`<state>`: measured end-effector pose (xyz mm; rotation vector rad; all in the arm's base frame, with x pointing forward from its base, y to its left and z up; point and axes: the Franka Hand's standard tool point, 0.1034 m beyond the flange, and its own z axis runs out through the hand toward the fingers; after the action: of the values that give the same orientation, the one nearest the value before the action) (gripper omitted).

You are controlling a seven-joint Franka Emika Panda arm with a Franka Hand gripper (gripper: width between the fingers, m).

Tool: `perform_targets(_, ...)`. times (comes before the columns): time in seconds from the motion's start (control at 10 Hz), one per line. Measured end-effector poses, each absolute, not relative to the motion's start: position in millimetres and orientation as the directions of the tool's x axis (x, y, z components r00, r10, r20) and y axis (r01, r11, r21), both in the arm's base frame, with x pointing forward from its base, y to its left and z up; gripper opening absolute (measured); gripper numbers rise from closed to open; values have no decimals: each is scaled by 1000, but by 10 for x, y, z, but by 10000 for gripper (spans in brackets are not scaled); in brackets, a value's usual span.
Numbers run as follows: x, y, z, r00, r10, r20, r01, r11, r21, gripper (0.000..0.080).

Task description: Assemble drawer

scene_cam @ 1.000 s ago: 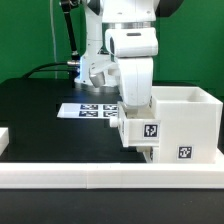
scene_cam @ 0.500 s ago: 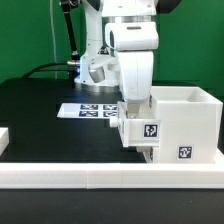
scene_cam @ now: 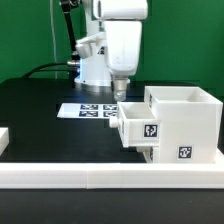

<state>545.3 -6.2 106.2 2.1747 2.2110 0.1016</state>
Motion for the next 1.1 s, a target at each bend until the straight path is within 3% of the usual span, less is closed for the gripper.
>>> perform_targets(0.2, 5460, -259, 1011, -25, 1000, 19, 997, 24, 67, 648)
perform_targets(0.7, 5315, -277, 471, -13, 998, 64, 1000, 13, 0, 648)
perform_targets(1.1, 5416, -87, 481, 8, 998, 69, 1000, -8, 0, 648)
